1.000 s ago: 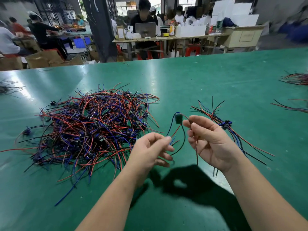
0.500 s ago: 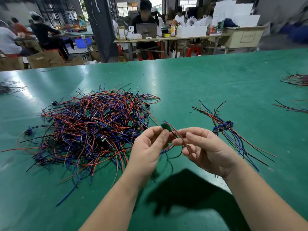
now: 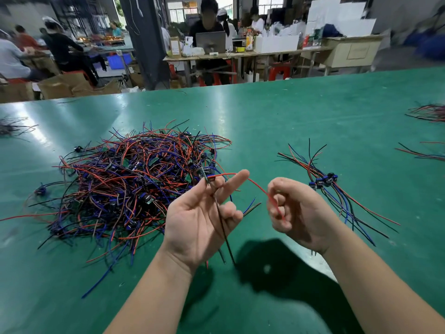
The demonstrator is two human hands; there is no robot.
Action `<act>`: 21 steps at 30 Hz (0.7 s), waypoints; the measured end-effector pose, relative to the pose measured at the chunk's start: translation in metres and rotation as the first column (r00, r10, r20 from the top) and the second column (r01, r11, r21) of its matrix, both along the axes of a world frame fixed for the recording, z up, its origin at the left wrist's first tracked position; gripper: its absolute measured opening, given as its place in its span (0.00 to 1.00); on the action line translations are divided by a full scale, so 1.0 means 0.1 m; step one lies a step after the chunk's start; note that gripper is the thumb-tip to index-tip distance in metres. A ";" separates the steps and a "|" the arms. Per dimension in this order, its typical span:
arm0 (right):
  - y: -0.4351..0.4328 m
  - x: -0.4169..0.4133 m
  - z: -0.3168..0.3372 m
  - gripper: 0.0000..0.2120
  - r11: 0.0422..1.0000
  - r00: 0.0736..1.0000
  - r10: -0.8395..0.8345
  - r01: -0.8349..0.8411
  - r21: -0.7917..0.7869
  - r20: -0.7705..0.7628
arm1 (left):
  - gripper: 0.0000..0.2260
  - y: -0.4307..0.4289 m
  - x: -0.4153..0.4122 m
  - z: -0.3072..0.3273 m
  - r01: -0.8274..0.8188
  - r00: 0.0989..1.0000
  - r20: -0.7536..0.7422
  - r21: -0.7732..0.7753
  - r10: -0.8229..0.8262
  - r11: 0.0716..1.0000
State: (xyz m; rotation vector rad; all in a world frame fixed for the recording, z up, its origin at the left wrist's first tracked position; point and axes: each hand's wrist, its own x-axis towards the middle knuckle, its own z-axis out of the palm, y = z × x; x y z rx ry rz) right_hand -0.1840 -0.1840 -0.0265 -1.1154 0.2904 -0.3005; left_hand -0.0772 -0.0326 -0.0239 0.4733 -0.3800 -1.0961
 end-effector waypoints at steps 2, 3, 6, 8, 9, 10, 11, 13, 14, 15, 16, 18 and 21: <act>-0.02 -0.02 0.01 0.06 0.999 1.000 -0.020 0.020 -0.050 0.004 | 0.10 -0.01 -0.01 -0.01 0.009 1.000 0.008 0.025 -0.009 1.000; -0.01 -0.04 0.02 0.06 0.997 1.000 -0.001 0.001 -0.081 0.006 | 0.10 -0.02 -0.02 -0.02 0.011 1.000 0.028 0.046 -0.012 0.999; 0.01 -0.07 0.01 0.04 0.981 0.990 0.143 -0.143 -0.134 -0.006 | 0.12 -0.06 -0.05 -0.06 -0.024 0.996 0.085 0.124 0.013 0.992; 0.02 -0.11 0.01 0.06 0.940 0.956 0.285 -0.293 -0.178 -0.066 | 0.14 -0.07 -0.07 -0.07 -0.052 0.992 0.122 0.145 0.035 0.988; 0.03 -0.12 0.01 0.08 0.913 0.932 0.352 -0.363 -0.187 -0.091 | 0.14 -0.08 -0.08 -0.07 -0.053 0.991 0.132 0.142 0.035 0.988; 0.03 -0.14 0.01 0.10 0.896 0.915 0.393 -0.404 -0.182 -0.095 | 0.14 -0.08 -0.08 -0.07 -0.050 0.991 0.132 0.136 0.032 0.989; 0.03 -0.14 0.01 0.12 0.899 0.914 0.398 -0.406 -0.165 -0.081 | 0.12 -0.08 -0.08 -0.07 -0.047 0.992 0.124 0.130 0.031 0.990; 0.03 -0.12 0.01 0.13 0.942 0.948 0.318 -0.318 -0.105 -0.025 | 0.10 -0.08 -0.08 -0.07 -0.048 0.994 0.101 0.116 0.036 0.992; 0.02 -0.09 0.00 0.12 0.965 0.967 0.255 -0.254 -0.070 -0.001 | 0.10 -0.08 -0.07 -0.08 -0.048 0.995 0.096 0.111 0.038 0.993; 0.02 -0.07 -0.01 0.10 0.979 0.980 0.198 -0.197 -0.043 0.011 | 0.11 -0.09 -0.07 -0.08 -0.044 0.995 0.092 0.107 0.034 0.993; 0.02 -0.05 -0.01 0.07 0.987 0.987 0.159 -0.159 -0.036 0.013 | 0.11 -0.09 -0.08 -0.08 -0.031 0.996 0.084 0.104 0.022 0.994; 0.01 -0.03 -0.03 0.06 0.989 0.992 0.126 -0.126 -0.082 -0.004 | 0.10 -0.09 -0.09 -0.07 0.010 0.998 0.058 0.102 -0.016 0.995; 0.04 -0.02 -0.05 0.10 0.977 0.995 0.084 -0.091 -0.194 -0.045 | 0.09 -0.09 -0.12 -0.05 0.051 0.998 0.042 0.114 -0.056 0.992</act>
